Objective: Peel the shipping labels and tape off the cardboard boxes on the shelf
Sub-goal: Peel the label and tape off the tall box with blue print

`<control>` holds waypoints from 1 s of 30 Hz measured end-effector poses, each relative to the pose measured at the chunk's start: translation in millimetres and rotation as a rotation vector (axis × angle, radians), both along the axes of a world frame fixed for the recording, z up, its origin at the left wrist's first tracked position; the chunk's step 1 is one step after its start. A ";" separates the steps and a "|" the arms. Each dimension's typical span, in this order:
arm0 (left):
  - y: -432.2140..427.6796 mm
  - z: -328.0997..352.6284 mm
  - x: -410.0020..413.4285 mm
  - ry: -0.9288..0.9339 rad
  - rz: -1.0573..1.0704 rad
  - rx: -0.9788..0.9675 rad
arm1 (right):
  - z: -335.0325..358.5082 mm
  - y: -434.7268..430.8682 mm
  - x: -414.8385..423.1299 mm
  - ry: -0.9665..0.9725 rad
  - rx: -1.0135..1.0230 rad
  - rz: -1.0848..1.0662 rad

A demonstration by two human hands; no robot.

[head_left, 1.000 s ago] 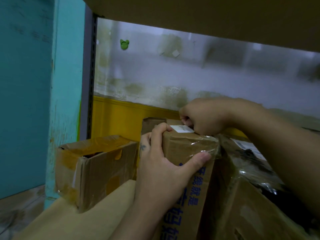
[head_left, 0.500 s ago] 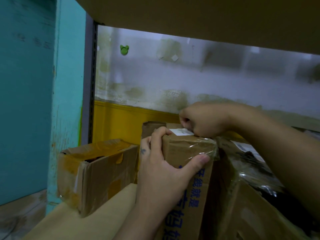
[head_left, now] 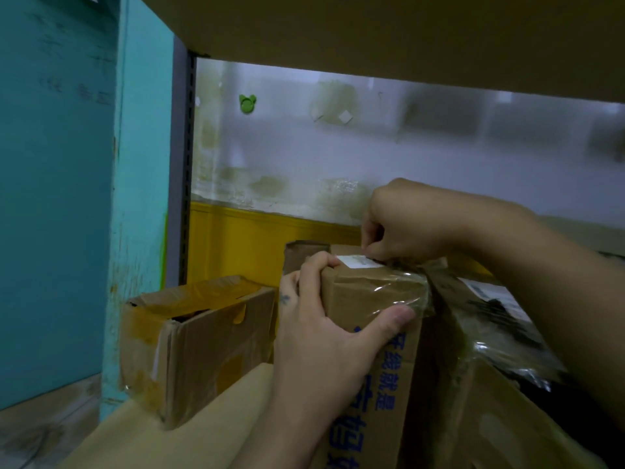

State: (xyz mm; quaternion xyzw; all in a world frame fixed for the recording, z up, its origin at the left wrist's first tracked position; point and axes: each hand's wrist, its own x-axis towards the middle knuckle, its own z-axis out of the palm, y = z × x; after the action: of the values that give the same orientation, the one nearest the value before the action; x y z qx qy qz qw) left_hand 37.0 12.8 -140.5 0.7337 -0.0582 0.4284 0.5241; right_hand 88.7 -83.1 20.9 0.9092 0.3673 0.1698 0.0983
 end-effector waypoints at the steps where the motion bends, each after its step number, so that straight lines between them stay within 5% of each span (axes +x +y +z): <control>1: 0.0 0.0 -0.2 0.002 -0.002 0.002 | 0.3 2.1 -2.4 -0.027 -0.022 -0.011; 10: -0.3 -1.9 -0.3 -0.019 0.020 0.024 | 1.9 14.7 -3.7 -0.118 -0.175 -0.079; 30: -4.0 -2.1 -7.8 -0.042 0.021 0.060 | 8.5 -9.4 8.0 0.311 -0.012 0.040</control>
State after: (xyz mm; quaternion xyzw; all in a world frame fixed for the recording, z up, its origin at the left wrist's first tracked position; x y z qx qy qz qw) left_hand 29.2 8.7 -142.6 0.7406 -0.0740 0.4473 0.4960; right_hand 96.6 -92.4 29.4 0.9164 0.3970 0.0266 0.0425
